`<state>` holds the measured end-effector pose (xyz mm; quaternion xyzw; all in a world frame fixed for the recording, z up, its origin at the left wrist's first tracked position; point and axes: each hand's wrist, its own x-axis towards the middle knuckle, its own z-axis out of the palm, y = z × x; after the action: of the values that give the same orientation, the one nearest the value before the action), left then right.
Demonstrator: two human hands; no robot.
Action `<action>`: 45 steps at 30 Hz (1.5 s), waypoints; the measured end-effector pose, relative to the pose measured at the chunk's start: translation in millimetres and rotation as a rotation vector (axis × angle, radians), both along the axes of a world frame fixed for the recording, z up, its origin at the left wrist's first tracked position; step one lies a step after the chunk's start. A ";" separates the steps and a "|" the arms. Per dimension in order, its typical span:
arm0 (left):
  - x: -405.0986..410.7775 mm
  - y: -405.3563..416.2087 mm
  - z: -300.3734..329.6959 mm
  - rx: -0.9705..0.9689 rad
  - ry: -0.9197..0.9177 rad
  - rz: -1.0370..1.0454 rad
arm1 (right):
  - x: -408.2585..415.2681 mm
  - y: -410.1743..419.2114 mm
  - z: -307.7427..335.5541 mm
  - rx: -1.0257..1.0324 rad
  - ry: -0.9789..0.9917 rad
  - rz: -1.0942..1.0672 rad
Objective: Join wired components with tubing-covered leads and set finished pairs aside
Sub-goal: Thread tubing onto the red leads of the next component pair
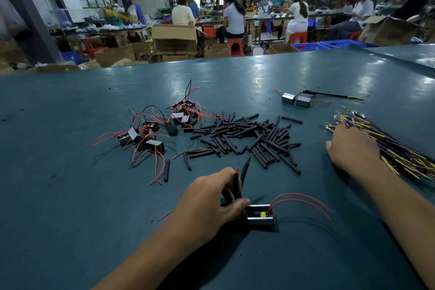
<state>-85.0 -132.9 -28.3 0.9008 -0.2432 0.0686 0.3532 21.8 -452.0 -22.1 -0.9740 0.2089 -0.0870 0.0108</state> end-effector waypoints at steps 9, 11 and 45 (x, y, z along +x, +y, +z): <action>7.7 8.0 -0.3 -0.002 -0.027 0.062 | 15.0 -28.3 2.1 0.160 -0.191 -0.239; 7.9 7.4 -1.0 0.001 -0.031 0.059 | 17.7 -30.9 1.2 0.207 -0.203 -0.261; -2.8 19.5 30.6 -0.370 -0.359 0.114 | -83.8 111.0 43.6 1.602 -0.262 0.957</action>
<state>-87.8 -113.4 2.3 0.8064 -0.2344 0.2905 0.4587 -62.0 -341.0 21.5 -0.6414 -0.2185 -0.0127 0.7353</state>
